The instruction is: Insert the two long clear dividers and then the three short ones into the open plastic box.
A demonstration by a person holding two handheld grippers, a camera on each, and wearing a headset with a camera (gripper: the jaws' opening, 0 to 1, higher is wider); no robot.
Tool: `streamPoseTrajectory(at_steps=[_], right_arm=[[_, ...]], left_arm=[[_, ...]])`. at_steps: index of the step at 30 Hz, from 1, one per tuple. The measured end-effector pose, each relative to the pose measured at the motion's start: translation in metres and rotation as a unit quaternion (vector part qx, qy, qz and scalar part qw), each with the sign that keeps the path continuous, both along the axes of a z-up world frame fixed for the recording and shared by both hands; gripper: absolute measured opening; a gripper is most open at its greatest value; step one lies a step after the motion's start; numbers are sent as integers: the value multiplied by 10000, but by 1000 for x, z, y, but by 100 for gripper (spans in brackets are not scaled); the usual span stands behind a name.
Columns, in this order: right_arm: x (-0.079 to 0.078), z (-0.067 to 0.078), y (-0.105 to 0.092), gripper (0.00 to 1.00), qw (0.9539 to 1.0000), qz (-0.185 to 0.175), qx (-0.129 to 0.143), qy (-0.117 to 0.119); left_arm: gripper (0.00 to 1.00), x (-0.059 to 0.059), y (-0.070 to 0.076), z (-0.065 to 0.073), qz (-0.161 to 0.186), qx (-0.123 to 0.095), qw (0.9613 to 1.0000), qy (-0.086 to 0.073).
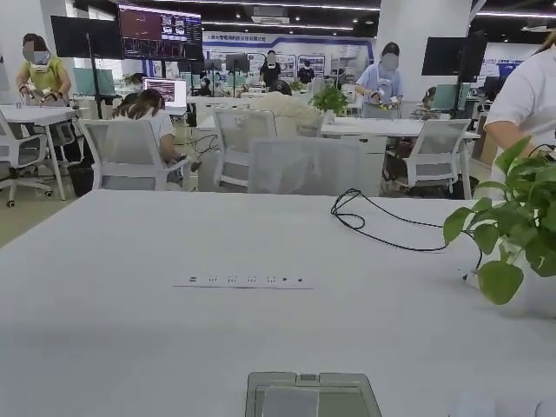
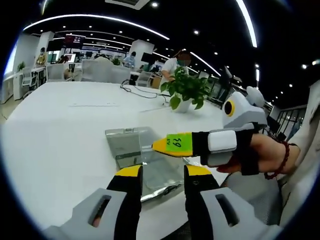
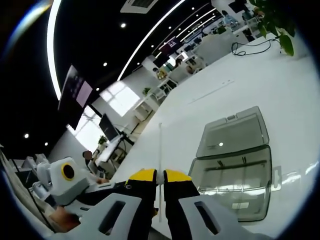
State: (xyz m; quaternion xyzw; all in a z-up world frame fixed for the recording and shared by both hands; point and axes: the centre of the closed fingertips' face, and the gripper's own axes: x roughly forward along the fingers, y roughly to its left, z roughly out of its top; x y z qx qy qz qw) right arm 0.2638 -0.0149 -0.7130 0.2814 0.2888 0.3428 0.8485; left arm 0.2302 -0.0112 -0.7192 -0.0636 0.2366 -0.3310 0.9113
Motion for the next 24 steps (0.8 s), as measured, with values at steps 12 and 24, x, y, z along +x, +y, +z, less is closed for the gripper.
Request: streamPoseTrajectory(at_steps=[12, 24], right_arm=[[4, -22, -28, 6, 9944, -153, -613, 852], [5, -40, -53, 6, 9762, -213, -1342, 1688]], left_arm=[[50, -9, -1, -10, -567, 734, 9948, -420], [75, -6, -4, -12, -809, 779, 9909, -735]])
